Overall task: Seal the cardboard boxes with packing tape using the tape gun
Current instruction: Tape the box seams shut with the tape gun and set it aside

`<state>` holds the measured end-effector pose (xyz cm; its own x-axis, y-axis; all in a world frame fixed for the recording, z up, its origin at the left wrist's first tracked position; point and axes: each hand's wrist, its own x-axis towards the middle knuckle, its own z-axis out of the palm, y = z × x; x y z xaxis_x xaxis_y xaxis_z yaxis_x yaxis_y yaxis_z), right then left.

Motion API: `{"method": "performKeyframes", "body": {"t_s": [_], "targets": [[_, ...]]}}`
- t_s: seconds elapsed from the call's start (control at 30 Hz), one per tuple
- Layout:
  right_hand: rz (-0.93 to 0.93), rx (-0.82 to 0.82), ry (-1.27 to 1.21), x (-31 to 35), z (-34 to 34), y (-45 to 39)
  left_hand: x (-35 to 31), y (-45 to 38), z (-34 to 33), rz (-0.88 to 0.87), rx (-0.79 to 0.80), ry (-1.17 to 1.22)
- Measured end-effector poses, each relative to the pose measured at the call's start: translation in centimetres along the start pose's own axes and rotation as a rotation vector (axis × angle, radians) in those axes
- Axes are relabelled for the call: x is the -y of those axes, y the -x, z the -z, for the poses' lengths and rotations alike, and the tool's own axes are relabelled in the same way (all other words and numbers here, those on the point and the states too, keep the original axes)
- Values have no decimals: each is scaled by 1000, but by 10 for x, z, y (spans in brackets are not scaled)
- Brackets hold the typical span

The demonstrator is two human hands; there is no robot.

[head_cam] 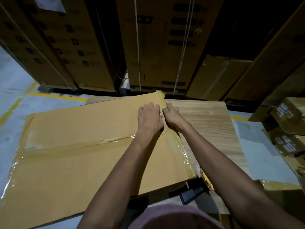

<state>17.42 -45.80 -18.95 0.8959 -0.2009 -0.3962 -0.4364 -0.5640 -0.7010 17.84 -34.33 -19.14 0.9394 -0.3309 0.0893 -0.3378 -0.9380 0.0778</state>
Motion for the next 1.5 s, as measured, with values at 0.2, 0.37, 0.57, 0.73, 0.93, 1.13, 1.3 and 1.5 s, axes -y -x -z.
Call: {"method": "performKeyframes", "body": {"t_s": [0.2,0.37,0.57,0.73,0.93,1.13,1.3,1.5], "targets": [[-64,-67,6,16,-6,-33,-4,3,-2,37,-17,24],[51,-398,37,4,-16,-27,-7,6,-2,43,-33,47],[92,-158,-179,9,-9,-42,-6,3,-3,40,-33,46],[56,-102,-245,24,-2,-58,-4,2,-3,21,-27,39],[44,-133,-183,35,-4,-86,-3,2,-3,4,-19,34],[-30,-149,-342,34,-6,-100,2,4,-5,-16,-34,43],[28,-62,-295,21,-7,-75,6,4,-10,-18,-54,81],[157,14,-207,-56,-15,22,7,17,-29,-17,-104,124]]}}
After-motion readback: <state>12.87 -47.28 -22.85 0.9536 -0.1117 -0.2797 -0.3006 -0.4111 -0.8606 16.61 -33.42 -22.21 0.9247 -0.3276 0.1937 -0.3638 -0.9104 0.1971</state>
